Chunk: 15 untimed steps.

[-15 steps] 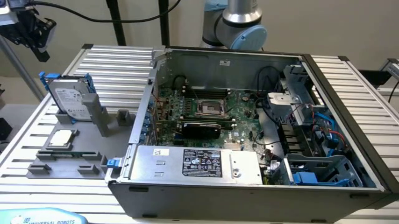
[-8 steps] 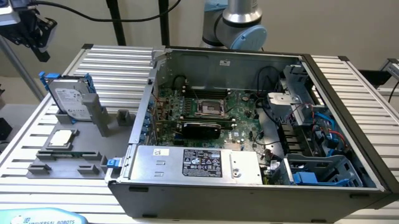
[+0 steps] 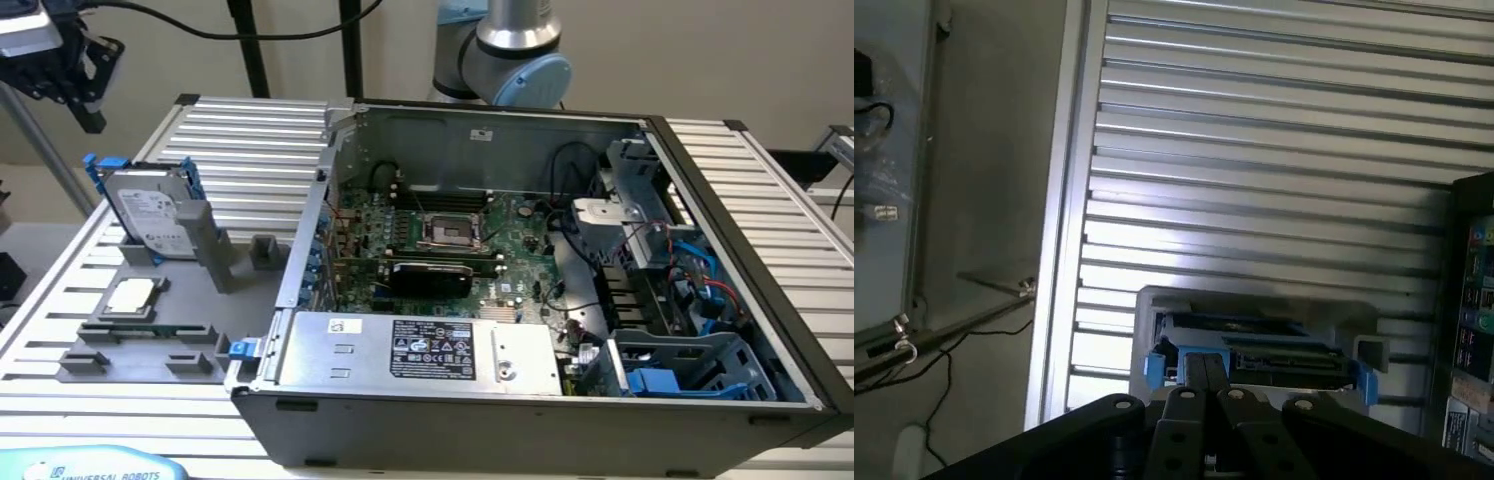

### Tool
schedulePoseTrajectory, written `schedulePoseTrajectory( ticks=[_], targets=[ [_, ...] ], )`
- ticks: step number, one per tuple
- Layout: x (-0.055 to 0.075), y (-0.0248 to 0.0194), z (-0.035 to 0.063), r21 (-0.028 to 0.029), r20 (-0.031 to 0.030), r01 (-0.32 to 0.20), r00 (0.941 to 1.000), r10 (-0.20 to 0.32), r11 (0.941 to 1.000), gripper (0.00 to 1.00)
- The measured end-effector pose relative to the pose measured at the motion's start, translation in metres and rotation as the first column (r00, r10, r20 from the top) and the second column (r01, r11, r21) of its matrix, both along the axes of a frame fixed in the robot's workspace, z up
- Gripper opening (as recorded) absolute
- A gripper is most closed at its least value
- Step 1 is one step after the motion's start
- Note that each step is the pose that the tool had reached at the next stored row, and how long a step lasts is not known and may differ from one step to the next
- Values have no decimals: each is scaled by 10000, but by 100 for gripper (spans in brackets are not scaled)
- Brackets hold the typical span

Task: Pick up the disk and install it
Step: 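Pick up the disk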

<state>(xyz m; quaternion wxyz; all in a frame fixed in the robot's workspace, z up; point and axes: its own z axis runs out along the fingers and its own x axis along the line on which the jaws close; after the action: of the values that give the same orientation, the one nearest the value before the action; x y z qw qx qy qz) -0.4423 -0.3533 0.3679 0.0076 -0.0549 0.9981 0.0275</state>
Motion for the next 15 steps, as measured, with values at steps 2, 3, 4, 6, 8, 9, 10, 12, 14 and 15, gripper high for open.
schedulePoseTrajectory(
  ticks=[2, 3, 4, 6, 8, 9, 10, 12, 14, 15],
  targets=[
    [0, 0, -6, 0, 2, -376, 9993, 376, 9993, 11],
    [0, 0, -8, 1, 1, -557, 9984, 557, 9984, 11],
    [0, 0, -11, 0, 1, -741, 9973, 741, 9973, 11],
    [0, 0, -16, 0, 1, -1100, 9939, 1100, 9939, 11],
    [0, 0, -21, 0, 1, -1456, 9893, 1456, 9893, 11],
    [0, 0, -23, 1, 1, -1633, 9866, 1633, 9866, 11],
    [0, 0, -25, 1, 1, -1811, 9835, 1811, 9835, 11],
    [0, 0, -31, 1, 2, -2173, 9761, 2173, 9761, 11],
    [0, 0, -36, 1, 1, -2523, 9676, 2523, 9676, 11],
    [0, 0, -39, 1, 2, -2698, 9629, 2698, 9629, 11]
  ],
)
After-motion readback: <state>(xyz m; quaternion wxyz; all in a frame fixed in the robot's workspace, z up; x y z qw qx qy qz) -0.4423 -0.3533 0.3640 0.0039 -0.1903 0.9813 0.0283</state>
